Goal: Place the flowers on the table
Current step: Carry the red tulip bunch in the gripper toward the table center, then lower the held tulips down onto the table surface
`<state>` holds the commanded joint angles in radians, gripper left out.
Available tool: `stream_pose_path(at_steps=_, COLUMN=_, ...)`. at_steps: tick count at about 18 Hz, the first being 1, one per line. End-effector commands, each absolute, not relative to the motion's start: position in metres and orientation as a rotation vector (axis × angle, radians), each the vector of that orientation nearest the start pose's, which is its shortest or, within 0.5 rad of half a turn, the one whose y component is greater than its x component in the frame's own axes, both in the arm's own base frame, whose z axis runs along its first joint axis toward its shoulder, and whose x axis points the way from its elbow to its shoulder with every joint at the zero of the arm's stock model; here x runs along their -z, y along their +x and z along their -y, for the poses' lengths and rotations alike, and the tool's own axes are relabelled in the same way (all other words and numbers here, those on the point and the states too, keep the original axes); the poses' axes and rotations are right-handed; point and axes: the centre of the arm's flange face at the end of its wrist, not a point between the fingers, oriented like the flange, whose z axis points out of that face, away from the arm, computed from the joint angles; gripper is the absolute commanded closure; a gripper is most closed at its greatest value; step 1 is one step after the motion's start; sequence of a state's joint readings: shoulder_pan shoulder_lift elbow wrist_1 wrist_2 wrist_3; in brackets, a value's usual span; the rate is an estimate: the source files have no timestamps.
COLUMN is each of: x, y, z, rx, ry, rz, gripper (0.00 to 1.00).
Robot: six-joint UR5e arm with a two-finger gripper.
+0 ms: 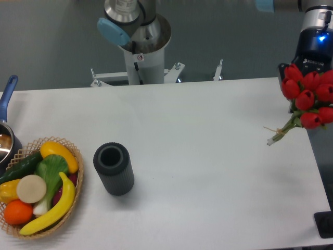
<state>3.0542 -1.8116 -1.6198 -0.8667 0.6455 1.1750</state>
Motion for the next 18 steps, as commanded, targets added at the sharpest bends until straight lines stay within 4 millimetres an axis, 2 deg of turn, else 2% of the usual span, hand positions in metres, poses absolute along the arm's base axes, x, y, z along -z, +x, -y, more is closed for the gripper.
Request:
stream_pose_path(at_steps=5, x=-0.427, y=-0.552, z=-0.313, rx=-0.244, ry=-2.417, rz=0.061, gripper=0.60)
stream_pose_path(at_steps=12, x=-0.393, y=-0.533, z=-0.344, rx=-0.272, ry=-2.630, rz=0.026, gripper=0.60)
stream_pose_path(at_steps=18, x=-0.350, y=-0.516, z=-0.366, rx=-0.268, ry=-2.811, rz=-0.013, gripper=0.60)
